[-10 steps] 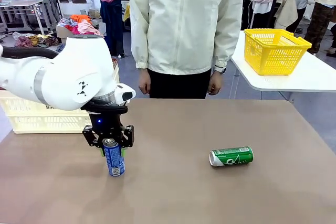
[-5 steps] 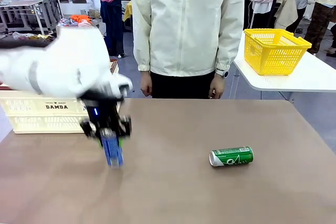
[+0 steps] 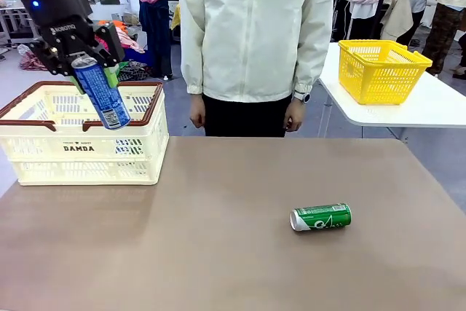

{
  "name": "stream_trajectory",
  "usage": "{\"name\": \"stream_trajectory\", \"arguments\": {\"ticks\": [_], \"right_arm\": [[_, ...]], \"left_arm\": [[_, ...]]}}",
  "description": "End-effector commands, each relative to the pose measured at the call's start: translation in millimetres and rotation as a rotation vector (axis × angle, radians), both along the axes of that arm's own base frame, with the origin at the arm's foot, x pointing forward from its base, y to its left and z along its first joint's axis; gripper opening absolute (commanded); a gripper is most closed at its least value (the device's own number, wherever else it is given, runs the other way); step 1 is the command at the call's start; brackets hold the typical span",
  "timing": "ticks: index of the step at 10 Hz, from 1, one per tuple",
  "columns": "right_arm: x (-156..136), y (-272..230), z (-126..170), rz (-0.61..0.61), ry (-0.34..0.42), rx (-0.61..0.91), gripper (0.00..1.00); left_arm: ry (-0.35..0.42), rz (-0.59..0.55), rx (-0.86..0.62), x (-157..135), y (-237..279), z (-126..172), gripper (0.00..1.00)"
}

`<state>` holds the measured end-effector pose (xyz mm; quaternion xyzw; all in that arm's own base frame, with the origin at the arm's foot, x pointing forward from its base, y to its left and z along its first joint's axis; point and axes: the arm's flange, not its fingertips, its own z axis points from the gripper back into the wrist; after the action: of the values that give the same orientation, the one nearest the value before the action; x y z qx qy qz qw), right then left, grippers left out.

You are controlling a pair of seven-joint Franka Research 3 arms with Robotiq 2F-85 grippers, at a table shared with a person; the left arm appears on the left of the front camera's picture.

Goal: Place the drinks into the Shopping basket.
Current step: Pick up one drink and place it into the Shopping basket.

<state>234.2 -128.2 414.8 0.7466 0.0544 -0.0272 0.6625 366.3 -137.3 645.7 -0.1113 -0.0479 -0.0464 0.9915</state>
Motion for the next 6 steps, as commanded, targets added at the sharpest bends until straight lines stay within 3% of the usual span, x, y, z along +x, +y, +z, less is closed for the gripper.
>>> {"name": "stream_trajectory", "arguments": {"ticks": [1, 5, 6], "right_arm": [[1.4, 0.9, 6.6, -0.003, 0.019, 0.010, 1.00], [1.4, 0.9, 6.6, -0.003, 0.019, 0.010, 1.00], [1.4, 0.9, 6.6, -0.003, 0.019, 0.010, 1.00]], "left_arm": [[-0.015, 0.004, 0.006, 1.0, -2.7, -1.3, 0.00], [0.004, 0.001, 0.011, 1.7, -3.3, -4.3, 0.00], [-0.036, 0.092, 0.008, 33.3, 3.4, 14.9, 0.00]]}}
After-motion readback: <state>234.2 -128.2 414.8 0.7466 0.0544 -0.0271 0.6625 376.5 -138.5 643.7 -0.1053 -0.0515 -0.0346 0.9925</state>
